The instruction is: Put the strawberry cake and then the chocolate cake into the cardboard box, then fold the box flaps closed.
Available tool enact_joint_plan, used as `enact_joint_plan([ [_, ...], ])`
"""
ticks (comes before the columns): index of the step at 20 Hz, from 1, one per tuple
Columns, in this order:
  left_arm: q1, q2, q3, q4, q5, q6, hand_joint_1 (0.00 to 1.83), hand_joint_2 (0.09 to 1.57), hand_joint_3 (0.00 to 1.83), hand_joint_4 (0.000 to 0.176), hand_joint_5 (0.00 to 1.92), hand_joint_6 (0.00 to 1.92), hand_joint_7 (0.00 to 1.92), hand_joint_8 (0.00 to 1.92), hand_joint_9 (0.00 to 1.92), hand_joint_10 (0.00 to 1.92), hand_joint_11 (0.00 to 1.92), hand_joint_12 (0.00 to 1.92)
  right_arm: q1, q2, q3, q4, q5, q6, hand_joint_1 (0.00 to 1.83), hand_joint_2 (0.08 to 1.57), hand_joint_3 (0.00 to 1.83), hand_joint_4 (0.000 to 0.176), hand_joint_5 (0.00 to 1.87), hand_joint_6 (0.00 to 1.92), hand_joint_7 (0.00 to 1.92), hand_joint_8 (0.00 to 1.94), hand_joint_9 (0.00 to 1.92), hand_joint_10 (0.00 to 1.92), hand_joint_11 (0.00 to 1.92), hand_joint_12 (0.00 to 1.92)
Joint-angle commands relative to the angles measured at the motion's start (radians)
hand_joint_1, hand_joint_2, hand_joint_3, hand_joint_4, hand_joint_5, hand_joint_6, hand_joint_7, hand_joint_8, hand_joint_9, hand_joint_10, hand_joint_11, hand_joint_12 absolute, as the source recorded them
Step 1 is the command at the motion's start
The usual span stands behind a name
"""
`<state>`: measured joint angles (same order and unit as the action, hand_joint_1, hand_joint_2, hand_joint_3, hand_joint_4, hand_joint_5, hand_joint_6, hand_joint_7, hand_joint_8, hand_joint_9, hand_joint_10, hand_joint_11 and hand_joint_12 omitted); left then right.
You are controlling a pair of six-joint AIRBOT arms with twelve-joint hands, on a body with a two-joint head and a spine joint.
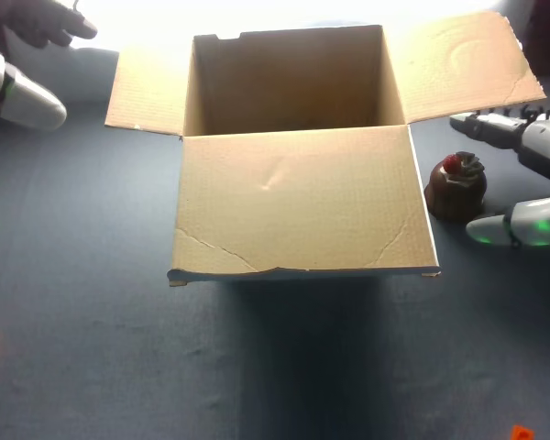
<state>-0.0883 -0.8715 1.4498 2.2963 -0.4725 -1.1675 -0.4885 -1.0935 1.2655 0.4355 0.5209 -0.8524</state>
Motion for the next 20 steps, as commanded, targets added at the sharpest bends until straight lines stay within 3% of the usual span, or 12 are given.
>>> enact_joint_plan([
  [1,-0.003,0.021,-0.001,-0.016,0.065,0.0,0.49,1.02,0.0,0.009,0.37,0.0,0.56,0.01,0.66,0.0,0.23,1.05,0.008,0.001,0.019,-0.004,0.107,0.002,0.99,1.0,0.0,0.002,0.09,0.01,0.19,0.01,0.19,0.01,0.0,0.58],
  [8,0.029,0.064,-0.049,-0.016,0.052,-0.001,0.44,1.03,0.0,0.01,0.4,0.01,0.59,0.01,0.68,0.01,0.25,1.06,0.008,-0.07,0.099,-0.004,0.104,0.003,1.0,0.99,0.0,0.001,0.09,0.01,0.18,0.01,0.19,0.01,0.0,0.6],
  [14,0.032,0.072,-0.067,0.026,0.053,-0.001,0.44,1.03,0.0,0.028,0.36,0.0,0.59,0.0,0.69,0.01,0.27,1.04,0.009,-0.103,0.139,-0.004,0.104,-0.011,0.94,1.01,0.0,0.0,0.14,0.02,0.23,0.02,0.23,0.03,0.0,0.63],
  [17,0.034,0.073,-0.063,0.03,0.055,-0.003,0.46,1.05,0.0,0.018,0.36,0.0,0.58,0.0,0.68,0.0,0.24,1.08,0.018,-0.104,0.14,-0.004,0.104,-0.007,0.96,1.0,0.0,0.0,0.15,0.02,0.26,0.01,0.27,0.03,0.0,0.76],
  [20,0.058,0.072,-0.045,0.032,0.049,-0.102,0.46,1.04,0.0,0.01,0.38,0.0,0.59,0.0,0.7,0.0,0.25,1.09,0.024,-0.105,0.141,-0.005,0.107,-0.006,1.01,0.99,0.0,0.0,0.19,0.02,0.28,0.01,0.29,0.03,0.0,0.77],
])
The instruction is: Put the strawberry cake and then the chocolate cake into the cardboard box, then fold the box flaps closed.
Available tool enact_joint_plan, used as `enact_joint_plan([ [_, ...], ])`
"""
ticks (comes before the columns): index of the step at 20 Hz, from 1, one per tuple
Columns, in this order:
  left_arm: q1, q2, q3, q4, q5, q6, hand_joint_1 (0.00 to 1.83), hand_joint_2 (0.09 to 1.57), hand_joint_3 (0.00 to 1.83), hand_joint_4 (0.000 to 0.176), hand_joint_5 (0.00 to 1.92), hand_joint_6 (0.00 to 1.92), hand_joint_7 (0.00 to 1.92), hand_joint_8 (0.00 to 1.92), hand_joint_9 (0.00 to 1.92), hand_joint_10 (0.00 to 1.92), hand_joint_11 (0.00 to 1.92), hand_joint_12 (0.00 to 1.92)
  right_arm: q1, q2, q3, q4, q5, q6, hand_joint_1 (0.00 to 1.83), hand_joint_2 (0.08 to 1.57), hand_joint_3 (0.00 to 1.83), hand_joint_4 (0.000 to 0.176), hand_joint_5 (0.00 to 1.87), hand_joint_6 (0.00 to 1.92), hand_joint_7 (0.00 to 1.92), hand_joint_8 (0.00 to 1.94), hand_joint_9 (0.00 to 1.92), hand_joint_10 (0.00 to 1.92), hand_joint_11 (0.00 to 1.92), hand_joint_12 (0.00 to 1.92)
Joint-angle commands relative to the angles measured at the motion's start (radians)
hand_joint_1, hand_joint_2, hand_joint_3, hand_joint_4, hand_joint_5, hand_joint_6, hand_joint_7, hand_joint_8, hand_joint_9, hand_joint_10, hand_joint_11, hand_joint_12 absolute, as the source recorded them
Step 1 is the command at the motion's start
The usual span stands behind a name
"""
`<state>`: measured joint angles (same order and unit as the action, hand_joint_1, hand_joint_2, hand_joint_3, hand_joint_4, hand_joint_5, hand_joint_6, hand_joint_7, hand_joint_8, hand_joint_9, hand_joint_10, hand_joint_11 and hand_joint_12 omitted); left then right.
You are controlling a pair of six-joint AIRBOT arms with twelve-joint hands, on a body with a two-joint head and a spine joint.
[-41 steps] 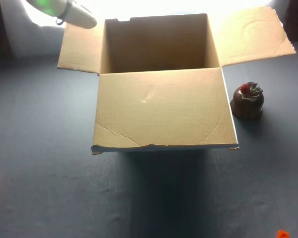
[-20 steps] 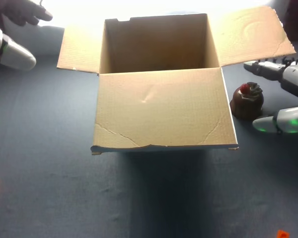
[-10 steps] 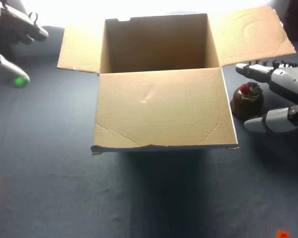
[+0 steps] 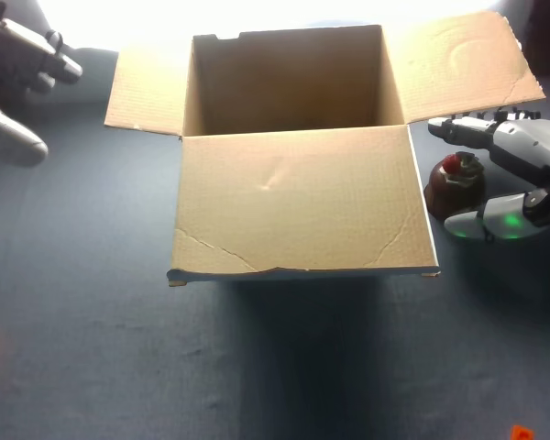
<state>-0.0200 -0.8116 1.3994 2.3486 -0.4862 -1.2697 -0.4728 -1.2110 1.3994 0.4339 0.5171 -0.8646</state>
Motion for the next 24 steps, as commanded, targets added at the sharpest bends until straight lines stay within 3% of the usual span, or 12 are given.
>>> enact_joint_plan([
  [1,-0.009,0.012,0.005,-0.02,0.062,-0.009,0.46,1.04,0.0,0.013,0.38,0.0,0.59,0.0,0.7,0.0,0.26,1.09,0.009,0.013,0.007,-0.003,0.112,0.006,1.01,1.0,0.0,0.0,0.2,0.02,0.29,0.01,0.3,0.03,0.0,0.81],
  [5,-0.02,0.012,-0.004,0.008,0.056,-0.009,0.42,1.06,0.01,0.022,0.37,0.0,0.57,0.0,0.69,0.0,0.24,1.09,0.007,0.013,0.009,-0.004,0.119,0.005,1.0,1.02,0.01,0.0,0.2,0.02,0.31,0.01,0.32,0.03,0.0,0.76],
  [6,-0.02,0.012,-0.004,0.008,0.055,-0.012,0.42,1.06,0.01,0.022,0.37,0.0,0.58,0.0,0.7,0.01,0.25,1.1,0.007,0.013,0.011,-0.01,0.123,0.005,1.02,1.03,0.01,0.0,0.25,0.03,0.37,0.02,0.36,0.05,0.0,0.84],
  [8,-0.024,0.012,-0.001,0.01,0.049,-0.013,0.4,1.06,0.0,0.031,0.36,0.0,0.58,0.0,0.69,0.0,0.24,1.1,0.003,0.014,0.013,-0.018,0.131,0.005,1.05,1.06,0.01,0.0,0.44,0.1,0.59,0.1,0.56,0.15,0.0,1.27],
  [9,-0.024,0.012,0.0,0.014,0.049,-0.013,0.41,1.05,0.0,0.031,0.36,0.0,0.58,0.0,0.7,0.0,0.24,1.1,0.002,0.014,0.014,-0.018,0.131,0.005,1.05,1.06,0.0,0.0,0.46,0.1,0.63,0.08,0.55,0.24,0.0,1.32],
  [10,-0.024,0.012,0.0,0.023,0.049,-0.014,0.4,1.05,0.0,0.025,0.38,0.0,0.58,0.0,0.7,0.0,0.24,1.13,0.0,0.013,0.016,-0.018,0.132,0.005,1.12,1.05,0.0,0.0,0.63,0.19,0.77,0.17,0.56,0.56,0.02,1.48],
  [11,-0.023,0.012,0.0,0.027,0.048,-0.021,0.41,1.05,0.0,0.022,0.37,0.0,0.57,0.0,0.7,0.0,0.23,1.13,0.0,0.013,0.017,-0.018,0.133,0.005,1.18,1.15,0.01,0.0,0.75,0.98,0.89,0.98,0.6,0.93,0.06,1.67],
  [12,-0.022,0.012,0.001,0.027,0.033,-0.047,0.42,1.06,0.0,0.019,0.37,0.0,0.57,0.0,0.69,0.0,0.22,1.13,0.0,0.013,0.017,-0.018,0.134,0.005,1.2,1.16,0.0,0.0,0.83,1.06,0.92,1.17,0.66,1.13,0.14,1.73],
  [13,-0.022,0.012,0.007,0.028,0.017,-0.09,0.42,1.06,0.0,0.019,0.37,0.0,0.57,0.0,0.69,0.0,0.22,1.13,0.0,0.013,0.018,-0.018,0.135,0.006,1.2,1.16,0.0,0.0,0.83,1.06,0.92,1.17,0.66,1.13,0.14,1.73],
  [14,-0.022,0.012,0.01,0.04,0.014,-0.143,0.43,1.06,0.0,0.018,0.38,0.0,0.58,0.0,0.7,0.01,0.23,1.15,0.0,0.013,0.018,-0.018,0.136,0.006,1.19,1.17,0.0,0.0,0.9,1.05,0.87,1.29,0.63,1.3,0.16,1.8],
  [20,-0.026,0.018,0.006,0.126,0.011,-0.302,0.44,1.04,0.0,0.015,0.4,0.01,0.59,0.01,0.71,0.01,0.24,1.17,-0.001,0.022,0.018,-0.018,0.139,0.006,1.19,1.19,0.0,0.0,0.88,1.1,0.83,1.33,0.59,1.35,0.14,1.85],
  [24,-0.02,0.029,-0.017,0.137,0.008,-0.313,0.42,1.04,0.0,0.018,0.39,0.0,0.59,0.0,0.71,0.01,0.23,1.19,0.001,0.05,0.015,-0.018,0.14,0.018,1.19,1.18,0.0,0.001,0.9,1.07,0.84,1.31,0.6,1.34,0.14,1.85],
])
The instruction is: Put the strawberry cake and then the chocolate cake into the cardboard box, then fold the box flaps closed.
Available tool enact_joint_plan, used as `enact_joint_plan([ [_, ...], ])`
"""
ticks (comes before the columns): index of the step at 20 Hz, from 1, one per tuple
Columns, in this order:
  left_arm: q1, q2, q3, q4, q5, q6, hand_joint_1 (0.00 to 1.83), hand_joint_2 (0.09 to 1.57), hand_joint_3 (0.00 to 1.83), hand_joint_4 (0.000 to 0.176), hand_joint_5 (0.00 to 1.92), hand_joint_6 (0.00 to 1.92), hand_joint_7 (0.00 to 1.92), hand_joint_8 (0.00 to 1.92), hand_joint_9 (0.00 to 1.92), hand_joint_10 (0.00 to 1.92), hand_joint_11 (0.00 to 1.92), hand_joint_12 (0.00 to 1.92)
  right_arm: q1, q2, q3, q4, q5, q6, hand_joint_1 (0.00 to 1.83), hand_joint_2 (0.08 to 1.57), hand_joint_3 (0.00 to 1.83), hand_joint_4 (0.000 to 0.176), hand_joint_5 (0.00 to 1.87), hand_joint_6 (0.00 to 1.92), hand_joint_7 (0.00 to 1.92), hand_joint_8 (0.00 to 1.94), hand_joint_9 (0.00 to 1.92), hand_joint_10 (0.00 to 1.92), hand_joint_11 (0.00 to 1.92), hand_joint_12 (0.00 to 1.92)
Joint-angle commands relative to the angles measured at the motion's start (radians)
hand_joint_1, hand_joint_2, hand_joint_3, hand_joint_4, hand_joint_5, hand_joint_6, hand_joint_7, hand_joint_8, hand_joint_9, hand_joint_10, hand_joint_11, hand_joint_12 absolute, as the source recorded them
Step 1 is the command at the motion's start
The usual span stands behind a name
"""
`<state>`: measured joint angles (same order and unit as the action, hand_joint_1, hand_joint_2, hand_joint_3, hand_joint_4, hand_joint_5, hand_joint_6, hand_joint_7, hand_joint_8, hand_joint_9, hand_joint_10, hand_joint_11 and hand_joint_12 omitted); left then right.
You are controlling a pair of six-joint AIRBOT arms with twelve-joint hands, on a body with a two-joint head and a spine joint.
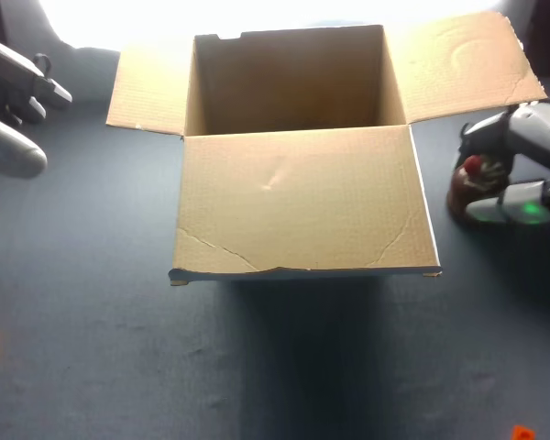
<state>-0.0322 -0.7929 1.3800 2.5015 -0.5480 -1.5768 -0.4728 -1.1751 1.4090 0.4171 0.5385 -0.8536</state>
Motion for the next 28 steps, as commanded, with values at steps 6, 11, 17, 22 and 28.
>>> enact_joint_plan([
  [6,-0.016,0.011,-0.022,-0.005,0.073,-0.157,0.4,1.04,0.0,0.015,0.4,0.0,0.62,0.0,0.73,0.01,0.25,1.18,0.002,0.153,-0.08,0.001,0.126,0.02,1.2,1.16,0.0,0.0,0.93,1.02,0.86,1.29,0.59,1.4,0.1,1.89],
  [11,-0.022,0.014,-0.033,-0.006,0.066,-0.198,0.37,1.05,0.0,0.024,0.36,0.0,0.61,0.0,0.72,0.0,0.24,1.18,0.05,0.232,-0.106,0.011,0.091,0.03,1.21,1.14,0.0,0.006,0.97,0.96,0.9,1.22,0.62,1.34,0.12,1.89],
  [17,-0.013,0.014,-0.043,-0.053,0.061,-0.204,0.39,1.05,0.0,0.02,0.39,0.0,0.61,0.0,0.7,0.0,0.24,1.18,0.209,0.311,-0.134,-0.009,-0.013,0.031,1.22,1.14,0.0,0.0,0.96,0.93,0.93,1.23,0.67,1.38,0.16,1.89],
  [22,-0.006,0.021,-0.053,-0.013,0.058,-0.277,0.43,1.07,0.0,0.014,0.38,0.0,0.58,0.0,0.68,0.0,0.23,1.18,0.337,0.354,-0.137,-0.16,-0.039,0.096,1.2,1.16,0.01,0.0,0.92,1.01,0.86,1.31,0.62,1.45,0.18,1.91],
  [28,0.008,0.023,-0.047,-0.027,0.054,-0.346,0.41,1.05,0.0,0.015,0.39,0.0,0.59,0.0,0.69,0.0,0.23,1.19,0.43,0.357,-0.142,-0.338,-0.068,0.2,1.21,1.16,0.0,0.0,0.95,0.96,0.86,1.32,0.6,1.49,0.2,1.92],
])
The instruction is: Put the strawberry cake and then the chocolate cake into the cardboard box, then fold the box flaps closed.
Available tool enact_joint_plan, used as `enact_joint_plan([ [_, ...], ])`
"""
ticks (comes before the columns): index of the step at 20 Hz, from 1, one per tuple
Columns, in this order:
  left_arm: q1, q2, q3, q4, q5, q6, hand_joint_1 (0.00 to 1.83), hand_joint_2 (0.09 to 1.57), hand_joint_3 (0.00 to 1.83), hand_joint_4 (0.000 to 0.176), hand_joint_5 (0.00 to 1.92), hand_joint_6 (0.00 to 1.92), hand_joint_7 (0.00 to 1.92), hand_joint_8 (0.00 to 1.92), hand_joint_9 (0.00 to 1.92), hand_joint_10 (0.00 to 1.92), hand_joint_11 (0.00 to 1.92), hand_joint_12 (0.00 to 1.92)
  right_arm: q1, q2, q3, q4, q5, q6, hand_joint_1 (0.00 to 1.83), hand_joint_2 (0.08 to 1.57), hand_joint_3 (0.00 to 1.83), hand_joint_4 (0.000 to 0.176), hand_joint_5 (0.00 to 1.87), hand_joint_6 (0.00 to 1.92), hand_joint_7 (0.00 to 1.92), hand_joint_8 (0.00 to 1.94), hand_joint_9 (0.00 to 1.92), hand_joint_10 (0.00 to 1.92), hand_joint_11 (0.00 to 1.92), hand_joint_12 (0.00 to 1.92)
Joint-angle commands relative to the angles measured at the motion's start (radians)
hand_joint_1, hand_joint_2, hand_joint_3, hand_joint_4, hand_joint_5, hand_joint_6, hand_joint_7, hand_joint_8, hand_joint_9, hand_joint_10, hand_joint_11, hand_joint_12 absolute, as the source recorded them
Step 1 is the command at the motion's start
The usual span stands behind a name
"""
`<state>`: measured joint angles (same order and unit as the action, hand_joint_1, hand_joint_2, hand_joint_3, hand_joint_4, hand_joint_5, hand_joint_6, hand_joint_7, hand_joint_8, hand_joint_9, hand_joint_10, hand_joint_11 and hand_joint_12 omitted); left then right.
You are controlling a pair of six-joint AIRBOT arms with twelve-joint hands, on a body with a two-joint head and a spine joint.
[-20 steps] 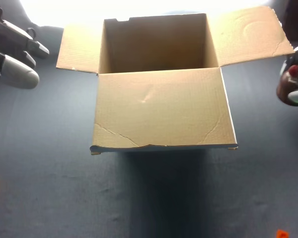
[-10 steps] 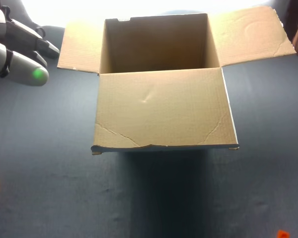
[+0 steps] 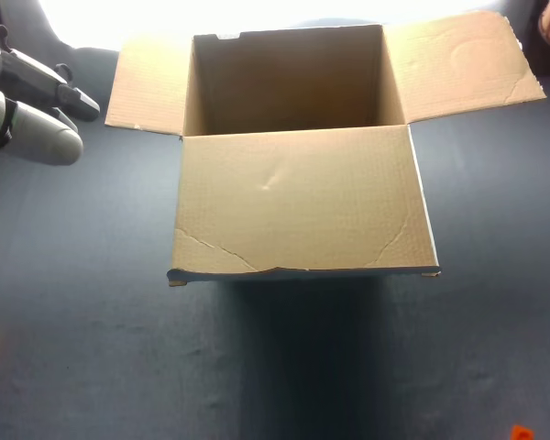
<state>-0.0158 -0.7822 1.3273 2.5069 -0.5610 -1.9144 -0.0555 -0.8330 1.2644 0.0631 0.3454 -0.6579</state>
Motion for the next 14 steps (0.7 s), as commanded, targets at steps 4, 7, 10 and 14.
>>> enact_joint_plan([
  [4,0.025,0.013,0.006,-0.105,0.089,-0.009,0.39,1.07,0.01,0.007,0.38,0.0,0.58,0.0,0.68,0.0,0.22,1.19,0.044,0.004,-0.036,-0.095,0.124,0.061,1.19,1.17,0.0,0.0,0.91,1.04,0.83,1.35,0.55,1.51,0.19,1.92],
  [7,0.035,0.013,0.005,-0.136,0.088,-0.009,0.41,1.07,0.0,0.004,0.38,0.0,0.59,0.01,0.68,0.0,0.22,1.19,0.057,-0.01,-0.073,-0.109,0.12,0.061,1.2,1.17,0.0,0.0,0.93,1.01,0.84,1.32,0.58,1.5,0.2,1.92],
  [10,0.035,0.013,0.001,-0.153,0.088,-0.009,0.39,1.07,0.0,0.004,0.39,0.0,0.59,0.0,0.69,0.01,0.22,1.19,0.086,-0.031,-0.108,-0.11,0.104,0.055,1.18,1.18,0.0,0.019,0.89,1.11,0.83,1.29,0.58,1.45,0.23,1.92],
  [14,0.027,0.012,-0.014,-0.16,0.089,-0.012,0.39,1.07,0.0,0.009,0.38,0.0,0.58,0.0,0.68,0.0,0.19,1.24,0.103,-0.073,-0.128,-0.11,0.098,0.035,1.19,1.18,0.0,0.003,0.89,1.09,0.83,1.33,0.53,1.52,0.21,1.92],
])
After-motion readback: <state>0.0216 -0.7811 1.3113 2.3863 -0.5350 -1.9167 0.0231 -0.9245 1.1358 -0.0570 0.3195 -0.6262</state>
